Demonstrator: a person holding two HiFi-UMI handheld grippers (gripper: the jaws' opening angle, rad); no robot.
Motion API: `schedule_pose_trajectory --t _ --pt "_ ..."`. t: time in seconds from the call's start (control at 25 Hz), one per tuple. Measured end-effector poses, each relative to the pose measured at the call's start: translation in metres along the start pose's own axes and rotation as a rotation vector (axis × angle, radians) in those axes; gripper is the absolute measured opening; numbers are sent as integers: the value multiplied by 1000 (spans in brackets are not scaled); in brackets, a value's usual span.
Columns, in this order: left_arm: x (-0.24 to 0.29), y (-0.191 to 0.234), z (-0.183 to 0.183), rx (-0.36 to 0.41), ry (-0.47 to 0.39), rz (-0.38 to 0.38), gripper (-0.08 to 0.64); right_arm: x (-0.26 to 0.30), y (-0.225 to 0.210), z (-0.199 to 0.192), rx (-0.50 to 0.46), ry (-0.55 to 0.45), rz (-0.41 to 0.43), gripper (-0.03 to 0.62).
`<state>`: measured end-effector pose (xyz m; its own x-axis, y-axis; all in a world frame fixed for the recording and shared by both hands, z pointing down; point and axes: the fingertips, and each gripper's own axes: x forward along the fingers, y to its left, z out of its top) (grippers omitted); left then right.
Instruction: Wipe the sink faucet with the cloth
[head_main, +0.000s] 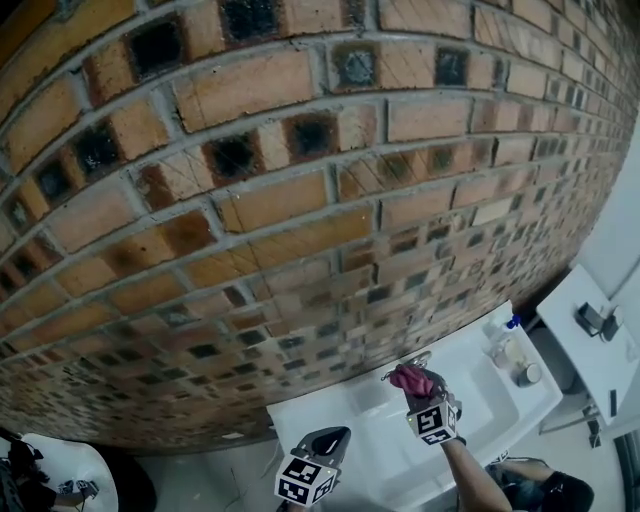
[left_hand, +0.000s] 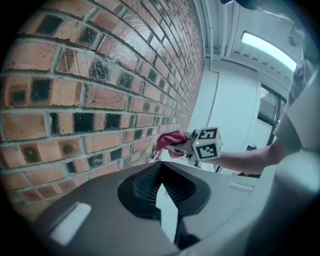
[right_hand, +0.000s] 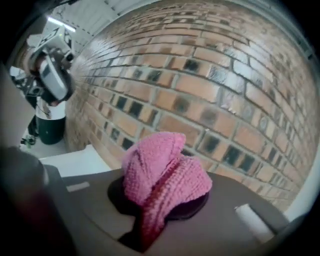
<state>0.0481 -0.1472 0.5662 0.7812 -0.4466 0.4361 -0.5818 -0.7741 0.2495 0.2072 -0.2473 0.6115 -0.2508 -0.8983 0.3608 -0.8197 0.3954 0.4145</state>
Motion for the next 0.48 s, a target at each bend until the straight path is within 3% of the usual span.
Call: schedule_pose_trajectory --t 0.16,0.24,0.36,0.44,0.48 --pt "-1 0 -3 -3 13 4 15 27 -42 -9 -136 59 -118 57" --pt "-7 -2 -4 -7 10 7 15 30 -64 -23 -137 86 -190 54" --pt "-15 5 0 -6 -2 34 15 41 -107 -77 120 196 -246 51" --pt "-21 12 -2 -19 -3 58 15 49 -107 -126 261 293 -186 53" --pt "-23 14 -4 -26 -2 69 15 52 -96 -149 273 342 -139 57"
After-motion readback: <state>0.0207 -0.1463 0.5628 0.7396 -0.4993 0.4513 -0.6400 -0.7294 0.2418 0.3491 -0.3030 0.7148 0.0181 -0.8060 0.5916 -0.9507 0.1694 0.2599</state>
